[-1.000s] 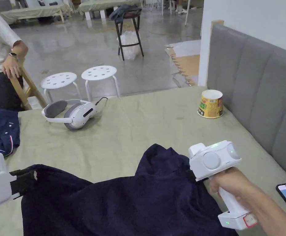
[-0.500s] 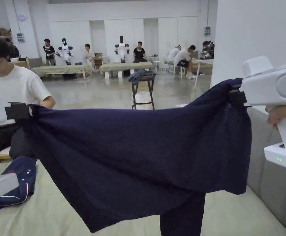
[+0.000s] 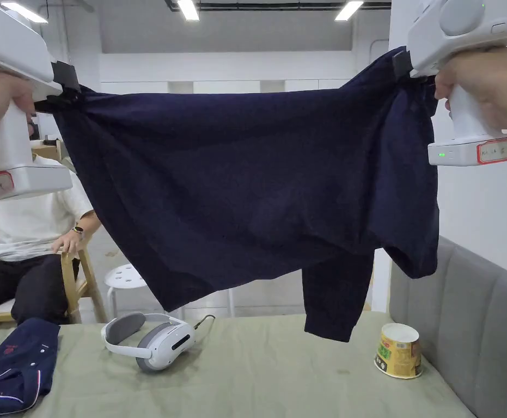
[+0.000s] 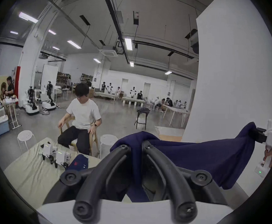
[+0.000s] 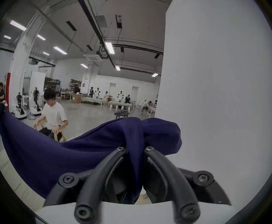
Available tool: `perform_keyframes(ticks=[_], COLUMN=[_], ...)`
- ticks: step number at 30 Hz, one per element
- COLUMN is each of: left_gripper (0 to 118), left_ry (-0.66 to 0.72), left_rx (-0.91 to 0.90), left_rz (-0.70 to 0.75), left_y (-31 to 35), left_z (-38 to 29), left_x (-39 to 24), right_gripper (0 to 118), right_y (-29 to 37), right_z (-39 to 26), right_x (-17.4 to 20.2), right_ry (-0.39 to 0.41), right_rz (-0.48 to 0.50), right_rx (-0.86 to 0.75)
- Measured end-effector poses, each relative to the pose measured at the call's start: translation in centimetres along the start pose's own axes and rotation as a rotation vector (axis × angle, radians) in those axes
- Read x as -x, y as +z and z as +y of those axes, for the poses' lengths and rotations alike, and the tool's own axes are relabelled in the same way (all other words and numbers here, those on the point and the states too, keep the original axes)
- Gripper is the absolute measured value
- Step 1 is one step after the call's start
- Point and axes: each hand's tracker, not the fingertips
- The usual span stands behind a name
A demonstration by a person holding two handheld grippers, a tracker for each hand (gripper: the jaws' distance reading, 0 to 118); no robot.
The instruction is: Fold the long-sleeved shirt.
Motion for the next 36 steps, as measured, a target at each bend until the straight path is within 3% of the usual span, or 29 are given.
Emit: perform_keyframes(ticks=[3, 9, 16, 20, 25, 29, 33, 36], left_gripper=[15, 15, 15, 15, 15, 15, 15, 15], left_ry=[0.000, -0.032, 0.034, 0.098, 0.068, -0.038, -0.032, -0.051], left_rx=[0.027, 0.170, 0.407, 0.449, 0.411, 0.389, 0.498, 0.611], left_rz=[-0.001, 0.018, 0.054, 0.026, 0.032, 0.030, 0.033, 0.038], left_y=[-1.1, -4.7, -7.0, -5.6, 0.7, 8.9, 16.5, 21.0], left_z=[-2.7, -12.9, -28.5, -33.6, -35.4, -38.1, -43.3, -47.9], left_x=[0.4, 2.6, 5.9, 6.9, 7.4, 7.6, 8.7, 9.5], right_gripper=[12, 12, 12, 12, 12, 12, 12, 12], right_y=[-2.2, -6.9, -8.4, -8.2, -1.2, 8.3, 17.6, 23.3], right_z=[-3.2, -16.3, -34.1, -38.5, -39.0, -41.2, -46.5, -52.0], right_x=[0.4, 2.6, 7.3, 7.4, 6.3, 4.7, 3.5, 3.5], right_ry=[-0.008, -0.053, 0.004, -0.018, 0.039, 0.029, -0.003, 0.024], right_rz=[0.002, 0.052, 0.094, 0.102, 0.133, 0.160, 0.209, 0.240], right_rx=[0.043, 0.236, 0.432, 0.484, 0.393, 0.330, 0.409, 0.563])
